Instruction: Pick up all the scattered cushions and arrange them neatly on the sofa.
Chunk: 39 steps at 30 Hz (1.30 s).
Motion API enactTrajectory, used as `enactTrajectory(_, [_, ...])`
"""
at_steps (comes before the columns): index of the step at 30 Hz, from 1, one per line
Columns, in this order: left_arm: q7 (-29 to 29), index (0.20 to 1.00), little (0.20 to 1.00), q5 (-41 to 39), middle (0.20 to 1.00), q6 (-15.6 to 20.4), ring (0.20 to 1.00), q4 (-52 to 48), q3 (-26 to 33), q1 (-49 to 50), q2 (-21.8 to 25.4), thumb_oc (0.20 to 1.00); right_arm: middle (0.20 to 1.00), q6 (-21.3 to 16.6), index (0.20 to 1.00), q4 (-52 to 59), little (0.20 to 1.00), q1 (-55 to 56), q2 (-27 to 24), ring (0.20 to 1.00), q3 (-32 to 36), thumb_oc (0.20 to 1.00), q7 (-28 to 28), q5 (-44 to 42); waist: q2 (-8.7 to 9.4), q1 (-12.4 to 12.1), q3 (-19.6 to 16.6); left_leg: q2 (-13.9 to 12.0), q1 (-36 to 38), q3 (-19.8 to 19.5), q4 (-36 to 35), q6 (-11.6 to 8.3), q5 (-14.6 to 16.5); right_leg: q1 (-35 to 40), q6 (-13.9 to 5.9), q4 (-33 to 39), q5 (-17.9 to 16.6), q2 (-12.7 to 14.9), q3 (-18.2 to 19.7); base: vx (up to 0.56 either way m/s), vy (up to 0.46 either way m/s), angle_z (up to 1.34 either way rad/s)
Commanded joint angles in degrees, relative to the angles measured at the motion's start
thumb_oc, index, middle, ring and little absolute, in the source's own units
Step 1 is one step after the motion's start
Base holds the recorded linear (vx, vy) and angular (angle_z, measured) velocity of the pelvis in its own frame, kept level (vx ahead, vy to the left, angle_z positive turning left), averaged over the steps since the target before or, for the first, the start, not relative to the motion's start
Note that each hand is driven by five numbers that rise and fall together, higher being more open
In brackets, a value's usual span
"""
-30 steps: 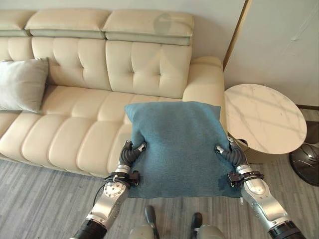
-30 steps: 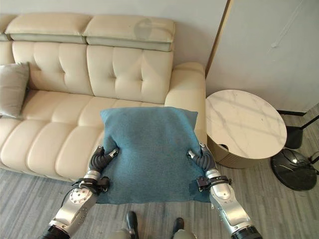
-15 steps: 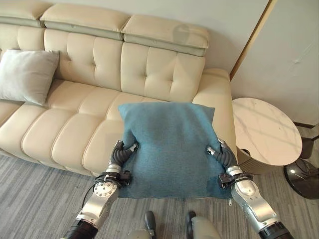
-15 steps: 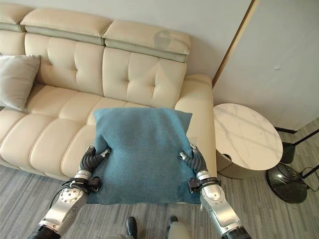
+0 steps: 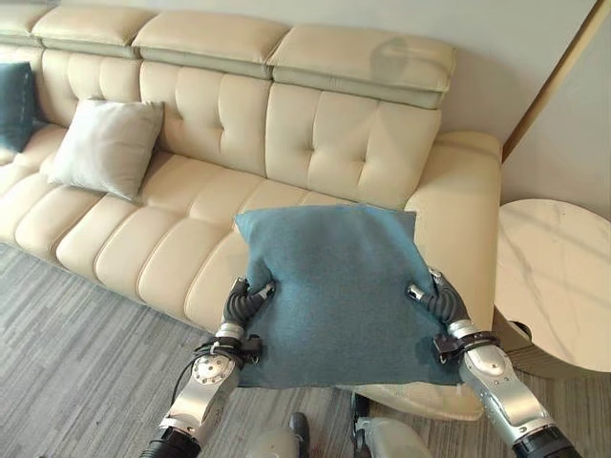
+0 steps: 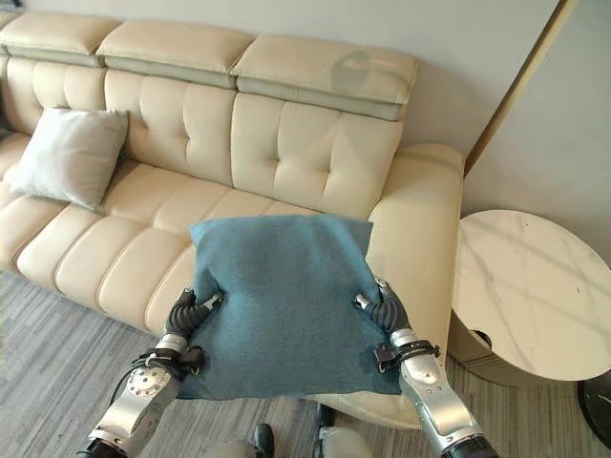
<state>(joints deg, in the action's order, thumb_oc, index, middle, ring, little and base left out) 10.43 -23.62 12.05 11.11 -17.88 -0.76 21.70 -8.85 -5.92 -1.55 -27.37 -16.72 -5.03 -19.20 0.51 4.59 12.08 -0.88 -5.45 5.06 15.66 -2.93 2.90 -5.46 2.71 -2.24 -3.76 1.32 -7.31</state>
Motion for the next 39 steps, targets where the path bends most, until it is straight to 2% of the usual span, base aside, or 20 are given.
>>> enactTrajectory(1, [-4.86, 0.200, 0.200, 1.88, 0.200, 5.48, 0.200, -6.95, -4.53, -4.82, -2.66, 0.200, 0.200, -6.05, 0.200, 8.31, 0.200, -1.68, 2.70, 0.200, -3.36, 0.200, 3.73, -0.78, 2.85, 0.26, -4.02, -0.31, 1.14, 0.16, -0.99, -0.34, 5.57, 0.47, -7.36, 0.81, 4.95, 1.21, 2.60, 0.19, 0.081, -0.43])
enactTrajectory(2, [-4.94, 0.200, 0.200, 2.11, 0.200, 5.37, 0.200, -7.19, -4.52, -4.68, -2.44, 0.200, 0.200, -5.92, 0.200, 7.94, 0.200, -1.72, 2.62, 0.200, -3.26, 0.200, 3.83, -0.31, 2.89, -0.24, -4.05, -1.31, -0.60, -2.16, -4.88, -0.65, 3.60, 0.86, -7.24, 0.37, 5.72, 1.23, 3.61, 0.15, 0.063, -0.61])
enactTrajectory(3, [-4.94, 0.200, 0.200, 2.11, 0.200, 5.37, 0.200, -7.19, -4.53, -4.66, -2.45, 0.200, 0.200, -5.92, 0.200, 7.95, 0.200, -1.70, 2.62, 0.200, -3.26, 0.200, 3.83, -0.30, 2.94, -0.26, -4.01, -1.26, -0.35, -2.14, -5.24, -0.67, 3.44, 0.91, -7.23, 0.31, 5.80, 1.27, 3.63, 0.16, 0.088, -0.35])
enactTrajectory(6, [-4.04, 0.200, 0.200, 2.17, 0.200, 5.44, 0.200, -6.91, -4.46, -4.81, -2.44, 0.200, 0.200, -5.86, 0.200, 7.11, 0.200, -2.32, 2.73, 0.200, -3.43, 0.200, 3.10, 0.60, 2.68, -1.15, -3.68, -2.55, -2.82, -6.65, -9.04, -1.74, -0.78, 1.68, -7.13, 0.26, 6.63, 1.04, 5.48, 0.13, 0.094, -0.43])
enactTrajectory(8, [-2.97, 0.200, 0.200, 2.05, 0.200, 5.94, 0.200, -6.80, -4.53, -5.38, -2.55, 0.200, 0.200, -5.68, 0.200, 5.96, 0.200, -3.50, 2.83, 0.200, -3.55, 0.200, 2.25, 1.90, 2.05, -1.78, -3.54, -3.05, -4.99, -11.44, -11.72, -2.81, -3.78, 2.51, -7.32, -0.19, 7.36, 1.00, 8.01, 0.25, 0.299, -0.69])
enactTrajectory(9, [-3.51, 0.200, 0.200, 1.63, 0.200, 6.05, 0.200, -6.59, -4.88, -5.45, -2.93, 0.200, 0.200, -5.41, 0.200, 5.63, 0.200, -3.55, 2.59, 0.200, -3.18, 0.200, 2.68, 2.67, 1.09, -1.37, -4.22, -3.78, -3.34, -11.01, -14.06, -2.73, -3.47, 3.26, -7.75, -0.53, 8.23, 1.29, 8.94, 0.22, 0.292, -0.94])
enactTrajectory(11, [-3.67, 0.200, 0.200, 1.60, 0.200, 6.05, 0.200, -6.56, -4.94, -5.35, -2.92, 0.200, 0.200, -5.29, 0.200, 5.71, 0.200, -3.46, 2.59, 0.200, -3.15, 0.200, 2.83, 2.88, 1.00, -1.42, -4.45, -3.76, -2.60, -10.41, -14.32, -2.62, -3.41, 3.46, -7.92, -0.73, 8.21, 1.69, 9.30, 0.15, 0.214, -0.63])
enactTrajectory(19, [-3.15, 0.200, 0.200, 2.10, 0.200, 5.74, 0.200, -6.66, -3.76, -5.97, -0.79, 0.200, 0.200, -4.33, 0.200, 2.95, 0.200, -8.29, 6.38, 0.200, -5.69, 0.200, 2.78, 3.64, 2.46, -2.54, -4.73, 0.07, -1.56, -4.82, -10.76, 1.50, 0.31, 1.70, -10.89, -2.77, 6.43, 6.04, 13.85, 0.12, 0.215, -0.42])
enactTrajectory(21, [-3.15, 0.200, 0.200, 2.10, 0.200, 5.74, 0.200, -6.66, -3.76, -5.97, -0.79, 0.200, 0.200, -4.33, 0.200, 2.95, 0.200, -8.29, 6.39, 0.200, -5.69, 0.200, 2.78, 3.64, 2.46, -2.56, -4.74, 0.06, -1.57, -4.80, -10.76, 1.50, 0.32, 1.67, -10.89, -2.78, 6.43, 6.03, 13.87, -0.01, 0.055, -0.42])
enactTrajectory(22, [-1.14, 0.200, 0.200, 3.08, 0.200, 6.48, 0.200, -6.70, -2.35, -7.23, 0.31, 0.200, 0.200, -4.52, 0.200, 1.84, 0.200, -13.34, 8.76, 0.200, -7.94, 0.200, 1.69, 4.33, 2.51, -3.69, -3.94, 0.29, -3.00, -2.55, -10.16, 2.10, 0.81, -0.88, -11.48, -2.91, 5.01, 6.65, 13.11, -0.05, 0.108, -0.21])
enactTrajectory(24, [0.31, 0.200, 0.200, 3.79, 0.200, 7.06, 0.200, -6.13, -1.47, -8.42, 0.84, 0.200, 0.200, -4.88, 0.200, 1.03, 0.200, -16.50, 10.40, 0.200, -9.10, 0.200, 0.58, 4.72, 2.54, -4.31, -3.43, 0.44, -4.37, -1.49, -10.06, 2.28, 0.90, -2.58, -11.70, -2.48, 3.99, 7.06, 12.22, -0.07, 0.086, -0.70])
enactTrajectory(25, [2.44, 0.200, 0.200, 3.96, 0.200, 7.96, 0.200, -4.67, -0.79, -10.85, 0.71, 0.200, 0.200, -5.26, 0.200, 0.55, 0.200, -20.45, 11.82, 0.200, -10.11, 0.200, -0.94, 5.49, 2.39, -4.56, -2.61, 0.64, -6.52, -1.28, -9.75, 2.29, 0.69, -4.49, -11.83, -1.93, 3.11, 7.54, 11.82, -0.21, 0.043, -0.76])
enactTrajectory(26, [7.76, 0.200, 0.200, 4.97, 0.200, 9.74, 0.200, -0.71, -0.34, -18.74, 0.93, 0.200, 0.200, -5.92, 0.200, -1.49, 0.200, -29.72, 14.15, 0.200, -11.61, 0.200, -5.42, 7.03, 1.92, -4.91, -1.08, 1.19, -11.07, -1.35, -9.30, 2.05, 0.07, -8.61, -11.69, -1.17, 1.50, 7.95, 11.89, -0.20, 0.032, -0.22])
enactTrajectory(27, [7.79, 0.200, 0.200, 4.98, 0.200, 9.80, 0.200, -0.58, -0.33, -18.95, 0.94, 0.200, 0.200, -5.98, 0.200, -1.64, 0.200, -29.96, 14.20, 0.200, -11.60, 0.200, -5.46, 7.04, 1.93, -4.88, -1.17, 1.18, -11.42, -1.37, -9.16, 2.05, 0.08, -8.93, -11.69, -1.26, 1.49, 7.94, 11.88, -0.24, -0.005, 0.18])
enactTrajectory(28, [12.14, 0.200, 0.200, 5.30, 0.200, 11.36, 0.200, 2.63, -0.52, -27.91, 2.30, 0.200, 0.200, -6.40, 0.200, -4.31, 0.200, -39.46, 14.67, 0.200, -12.51, 0.200, -9.34, 9.54, 1.37, -5.26, -0.28, 1.42, -15.11, -1.62, -8.82, 1.54, -0.70, -12.34, -11.51, -1.18, 0.80, 8.09, 11.73, -0.14, -0.015, 0.19])
enactTrajectory(31, [19.46, 0.200, 0.200, 6.17, 0.200, 12.89, 0.200, 12.34, -2.53, -48.31, 4.75, 0.200, 0.200, -6.58, 0.200, -14.84, 0.200, -57.52, 17.24, 0.200, -12.26, 0.200, -16.86, 12.57, 0.75, -6.39, 0.06, 1.00, -20.52, -2.76, -9.87, 0.29, -3.29, -17.75, -11.66, -1.03, -0.12, 8.12, 10.97, -0.13, -0.047, 0.14])
enactTrajectory(35, [23.56, 0.200, 0.200, 2.62, 0.200, 13.32, 0.200, 26.22, -4.47, -68.98, 5.11, 0.200, 0.200, -5.21, 0.200, -26.34, 0.200, -73.65, 18.41, 0.200, -13.37, 0.200, -23.23, 14.61, 0.00, -7.08, 2.14, 0.77, -24.47, -4.59, -10.95, -0.77, -5.26, -22.39, -12.03, -2.64, 0.52, 7.82, 9.89, -0.07, -0.047, 0.06])
enactTrajectory(37, [23.91, 0.200, 0.200, 2.53, 0.200, 12.84, 0.200, 29.11, -5.44, -73.06, 5.56, 0.200, 0.200, -5.00, 0.200, -28.82, 0.200, -76.86, 18.22, 0.200, -13.75, 0.200, -24.18, 14.53, -0.27, -7.24, 2.60, 0.83, -25.22, -5.02, -11.16, -0.88, -5.63, -23.23, -12.09, -3.00, 0.68, 7.77, 9.79, -0.05, -0.027, 0.19])
enactTrajectory(38, [23.67, 0.200, 0.200, 2.07, 0.200, 12.65, 0.200, 32.48, -6.44, -77.26, 5.79, 0.200, 0.200, -4.89, 0.200, -31.51, 0.200, -80.13, 17.47, 0.200, -13.91, 0.200, -24.87, 14.30, -0.45, -7.29, 3.09, 0.92, -26.21, -5.46, -11.36, -1.01, -6.32, -24.28, -12.16, -3.28, 0.55, 7.74, 9.56, -0.07, -0.071, 0.32])
enactTrajectory(39, [23.43, 0.200, 0.200, 3.39, 0.200, 10.48, 0.200, 39.99, -10.88, -87.31, 6.85, 0.200, 0.200, -4.75, 0.200, -39.16, 0.200, -88.63, 13.52, 0.200, -14.68, 0.200, -27.16, 12.52, -1.49, -7.98, 4.12, 1.14, -28.39, -7.02, -12.13, -1.40, -7.38, -26.41, -12.46, -4.59, 1.56, 7.83, 8.60, -0.06, -0.061, 0.32])
